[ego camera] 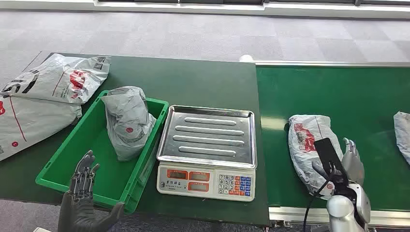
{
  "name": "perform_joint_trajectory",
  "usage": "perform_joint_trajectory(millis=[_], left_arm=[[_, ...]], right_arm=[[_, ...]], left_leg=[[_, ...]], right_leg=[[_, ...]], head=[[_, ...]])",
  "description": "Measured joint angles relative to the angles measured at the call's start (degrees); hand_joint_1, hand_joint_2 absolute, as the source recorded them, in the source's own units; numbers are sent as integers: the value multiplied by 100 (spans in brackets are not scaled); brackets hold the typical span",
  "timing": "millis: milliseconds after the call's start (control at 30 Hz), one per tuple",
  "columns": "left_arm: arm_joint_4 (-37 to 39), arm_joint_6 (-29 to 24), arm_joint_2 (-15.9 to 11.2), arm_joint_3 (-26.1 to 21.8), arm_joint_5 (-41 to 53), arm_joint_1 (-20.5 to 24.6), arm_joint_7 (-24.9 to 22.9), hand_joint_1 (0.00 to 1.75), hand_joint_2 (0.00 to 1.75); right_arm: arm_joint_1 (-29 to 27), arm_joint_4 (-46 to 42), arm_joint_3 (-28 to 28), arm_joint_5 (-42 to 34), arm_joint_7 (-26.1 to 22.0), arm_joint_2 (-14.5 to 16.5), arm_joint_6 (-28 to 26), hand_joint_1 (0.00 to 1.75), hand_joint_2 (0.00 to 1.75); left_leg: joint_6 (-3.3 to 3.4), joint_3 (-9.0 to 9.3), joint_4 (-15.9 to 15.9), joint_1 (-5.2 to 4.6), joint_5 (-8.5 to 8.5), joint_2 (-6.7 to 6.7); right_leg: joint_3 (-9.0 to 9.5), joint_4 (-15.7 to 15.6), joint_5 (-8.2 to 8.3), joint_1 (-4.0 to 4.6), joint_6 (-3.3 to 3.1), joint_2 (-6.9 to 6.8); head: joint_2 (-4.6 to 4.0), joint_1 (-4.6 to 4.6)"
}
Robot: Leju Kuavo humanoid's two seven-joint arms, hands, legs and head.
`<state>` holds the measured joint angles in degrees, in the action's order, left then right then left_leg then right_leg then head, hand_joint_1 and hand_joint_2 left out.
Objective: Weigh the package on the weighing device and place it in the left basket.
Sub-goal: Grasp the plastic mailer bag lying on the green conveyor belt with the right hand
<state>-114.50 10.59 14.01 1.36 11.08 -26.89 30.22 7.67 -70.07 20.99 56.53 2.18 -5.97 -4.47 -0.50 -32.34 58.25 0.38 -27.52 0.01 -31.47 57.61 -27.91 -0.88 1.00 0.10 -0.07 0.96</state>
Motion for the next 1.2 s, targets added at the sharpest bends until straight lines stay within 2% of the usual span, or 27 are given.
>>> perform_joint_trajectory(millis=[233,333,467,567,600,700,733,1000,1200], left_arm=[[-6,-109,-38,7,-45,1,-1,0,175],[-16,-109,-51,7,-51,1,-5,0,175],[-10,-106,-82,7,-55,7,-3,0,175],[10,-106,-104,10,-53,13,5,0,175],[15,-106,-109,10,-52,13,8,0,175],[19,-106,-124,11,-52,14,10,0,175],[19,-107,-129,11,-52,13,10,0,175],[16,-107,-140,11,-50,11,10,0,175],[-98,153,-37,-66,55,-48,81,0,175]], right_arm=[[667,1627,-132,139,21,-420,88,0,175],[862,2209,-225,258,213,-540,386,1,175],[1118,2872,-394,375,365,-694,943,42,175],[1282,3227,-509,391,316,-784,1128,42,175],[1319,3301,-538,392,304,-804,1146,65,175],[1405,3468,-598,400,286,-843,1159,164,175],[1429,3508,-610,403,280,-854,1157,175,175],[1524,3636,-687,372,207,-922,1085,175,175],[1248,2937,-707,-628,-532,-831,48,175,175]], left_leg=[[-6,-8,-3,1,3,-15],[-6,-9,-4,3,3,-15],[-5,-3,-4,5,2,-14],[-4,6,-4,6,1,-14],[-4,8,-4,6,1,-14],[1,11,-2,7,-1,-14],[3,13,-1,7,-1,-15],[4,19,1,6,-1,-15],[-2,-10,0,5,4,-22]], right_leg=[[-4,1,-6,7,-6,-12],[-7,1,-7,7,-7,-13],[-4,0,-8,6,-7,-13],[3,-5,-9,6,-6,-13],[5,-6,-9,6,-5,-13],[12,-9,-9,6,-3,-16],[15,-10,-8,6,-3,-17],[25,-11,-3,5,2,-17],[7,-5,-1,5,2,-19]], head=[[0,0],[0,0],[0,0],[0,0],[0,0],[0,0],[0,0],[0,0],[0,0]])
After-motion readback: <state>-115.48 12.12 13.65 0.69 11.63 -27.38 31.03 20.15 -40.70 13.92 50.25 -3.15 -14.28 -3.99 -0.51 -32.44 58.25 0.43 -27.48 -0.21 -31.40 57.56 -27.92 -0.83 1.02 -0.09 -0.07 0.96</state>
